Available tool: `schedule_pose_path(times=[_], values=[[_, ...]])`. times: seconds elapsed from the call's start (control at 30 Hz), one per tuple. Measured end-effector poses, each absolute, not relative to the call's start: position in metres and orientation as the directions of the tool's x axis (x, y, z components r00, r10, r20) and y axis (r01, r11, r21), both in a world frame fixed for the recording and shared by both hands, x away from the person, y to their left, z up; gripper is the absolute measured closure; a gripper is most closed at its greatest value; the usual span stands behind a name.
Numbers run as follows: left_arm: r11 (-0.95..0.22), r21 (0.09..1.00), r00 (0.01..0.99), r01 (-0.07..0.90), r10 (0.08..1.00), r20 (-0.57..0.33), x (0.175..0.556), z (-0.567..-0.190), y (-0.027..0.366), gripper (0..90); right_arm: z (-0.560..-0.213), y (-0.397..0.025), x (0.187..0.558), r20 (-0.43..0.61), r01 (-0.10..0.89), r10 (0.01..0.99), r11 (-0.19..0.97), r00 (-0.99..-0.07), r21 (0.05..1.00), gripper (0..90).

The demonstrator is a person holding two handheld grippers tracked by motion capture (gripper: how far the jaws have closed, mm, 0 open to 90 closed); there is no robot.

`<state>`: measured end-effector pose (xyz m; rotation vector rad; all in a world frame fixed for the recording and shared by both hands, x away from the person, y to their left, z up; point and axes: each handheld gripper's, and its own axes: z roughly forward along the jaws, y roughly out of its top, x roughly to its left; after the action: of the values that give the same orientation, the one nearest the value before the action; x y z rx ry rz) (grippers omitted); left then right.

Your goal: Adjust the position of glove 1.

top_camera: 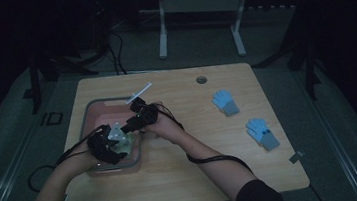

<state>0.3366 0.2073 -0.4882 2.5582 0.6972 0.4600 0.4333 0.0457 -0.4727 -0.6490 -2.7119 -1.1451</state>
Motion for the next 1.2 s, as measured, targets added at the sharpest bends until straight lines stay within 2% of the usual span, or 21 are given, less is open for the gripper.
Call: schedule_pose_path(times=[0.17, 0.27, 0.7, 0.87, 1.2], values=[[-0.718, 0.557, 0.791, 0.417, 0.589, 0.167, 0.335, -0.477, 0.203, 14.2, -0.462, 0.029, 0.426, 0.294, 0.433, 0.322, 0.589, -0.9, 0.682, 50.2], [-0.704, 0.576, 0.79, 0.415, 0.593, 0.155, 0.334, -0.473, 0.198, 8.4, -0.458, 0.02, 0.424, 0.296, 0.433, 0.32, 0.578, -0.9, 0.692, 48.7], [-0.659, 0.648, 0.808, 0.381, 0.579, 0.113, 0.331, -0.462, 0.167, 8.4, -0.448, -0.026, 0.418, 0.261, 0.421, 0.345, 0.559, -0.901, 0.714, 46.4], [-0.653, 0.668, 0.807, 0.358, 0.576, 0.131, 0.33, -0.463, 0.152, 8.4, -0.445, -0.048, 0.418, 0.252, 0.426, 0.368, 0.543, -0.895, 0.724, 46.4], [-0.677, 0.653, 0.836, 0.339, 0.535, 0.12, 0.329, -0.464, 0.128, 8.4, -0.454, -0.09, 0.413, 0.244, 0.442, 0.4, 0.535, -0.883, 0.72, 46.4]])
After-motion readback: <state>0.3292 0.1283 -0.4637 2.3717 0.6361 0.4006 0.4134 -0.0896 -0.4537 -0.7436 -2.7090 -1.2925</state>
